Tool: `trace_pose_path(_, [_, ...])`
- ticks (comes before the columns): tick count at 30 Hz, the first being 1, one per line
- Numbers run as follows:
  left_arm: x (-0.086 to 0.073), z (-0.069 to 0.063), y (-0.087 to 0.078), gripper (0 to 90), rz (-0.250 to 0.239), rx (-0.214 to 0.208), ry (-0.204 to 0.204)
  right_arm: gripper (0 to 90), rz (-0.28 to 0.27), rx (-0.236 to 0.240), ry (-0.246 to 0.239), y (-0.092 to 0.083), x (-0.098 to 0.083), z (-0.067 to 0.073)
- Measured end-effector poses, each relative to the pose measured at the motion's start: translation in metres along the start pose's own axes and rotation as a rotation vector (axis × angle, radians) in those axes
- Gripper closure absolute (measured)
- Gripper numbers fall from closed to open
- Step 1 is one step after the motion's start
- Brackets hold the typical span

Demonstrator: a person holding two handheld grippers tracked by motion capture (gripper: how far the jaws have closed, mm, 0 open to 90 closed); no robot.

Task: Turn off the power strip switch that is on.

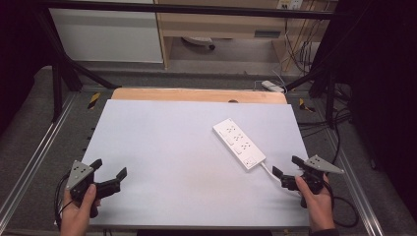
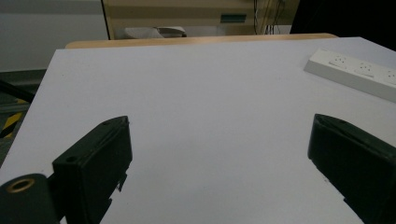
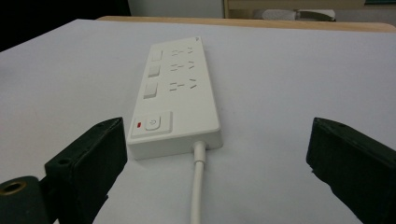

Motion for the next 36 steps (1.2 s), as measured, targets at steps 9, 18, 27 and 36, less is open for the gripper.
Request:
trace_pose_path(9, [0.000,0.001,0.000,5.7,0.002,-0.009,-0.004,4.6,-0.014,-0.011,-0.009,0.002,0.001,0.003])
trace_pose_path(18, [0.000,0.000,0.001,5.7,0.009,-0.015,0.002,4.2,-0.055,-0.022,-0.022,0.000,0.002,0.004])
trace_pose_path(27, [0.000,-0.001,0.001,5.6,0.009,-0.019,0.002,4.6,-0.076,0.001,-0.035,-0.001,0.006,0.009])
trace_pose_path(36, [-0.001,-0.001,0.002,5.6,0.005,-0.011,0.005,3.3,-0.072,0.012,-0.024,-0.001,0.009,0.013])
Point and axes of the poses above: each handheld gripper's, and its own axes: y roughly forward along the jaws, x roughly out of its top, z roughly to its left, the point moved 2 cm from there along y, roughly forward along the jaws, and after that the axes turned 7 degrees about z, right-handed, at the moved point
